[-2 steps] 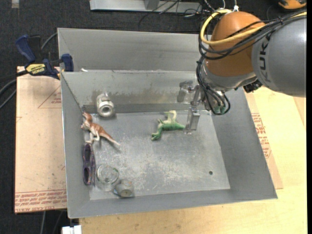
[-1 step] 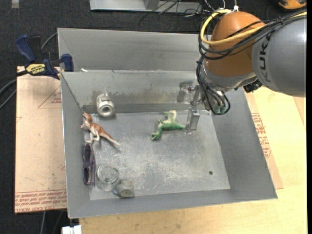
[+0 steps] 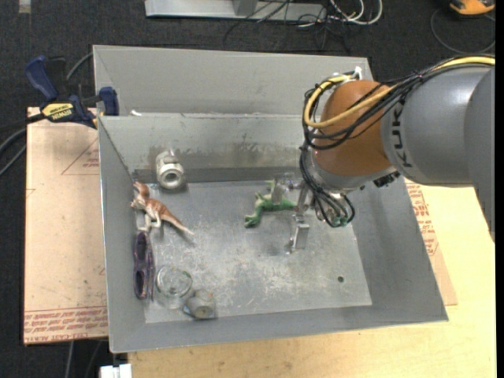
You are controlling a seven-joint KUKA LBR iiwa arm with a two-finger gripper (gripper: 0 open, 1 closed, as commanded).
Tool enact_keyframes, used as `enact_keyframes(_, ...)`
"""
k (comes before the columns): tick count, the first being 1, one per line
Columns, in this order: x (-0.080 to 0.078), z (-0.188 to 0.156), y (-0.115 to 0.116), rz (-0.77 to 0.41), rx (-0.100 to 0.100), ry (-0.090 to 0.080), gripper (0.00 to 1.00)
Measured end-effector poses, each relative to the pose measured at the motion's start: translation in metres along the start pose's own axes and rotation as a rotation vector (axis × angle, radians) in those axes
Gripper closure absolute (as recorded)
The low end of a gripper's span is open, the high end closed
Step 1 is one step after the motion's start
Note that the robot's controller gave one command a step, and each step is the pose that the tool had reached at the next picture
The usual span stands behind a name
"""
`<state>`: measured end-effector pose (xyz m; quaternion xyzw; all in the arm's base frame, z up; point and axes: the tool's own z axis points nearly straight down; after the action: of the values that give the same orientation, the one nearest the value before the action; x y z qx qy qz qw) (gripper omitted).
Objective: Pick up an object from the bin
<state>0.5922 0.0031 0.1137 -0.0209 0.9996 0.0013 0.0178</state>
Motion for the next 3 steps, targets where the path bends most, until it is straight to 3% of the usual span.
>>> enact_keyframes(1, 0.017, -0.018, 0.014, 0.047, -0.001, 0.005, 0.0)
enact_keyframes(2, -0.067, 0.039, 0.019, -0.081, 0.0, -0.012, 0.0)
enact_keyframes(3, -0.025, 0.042, 0.007, -0.145, -0.002, 0.001, 1.0)
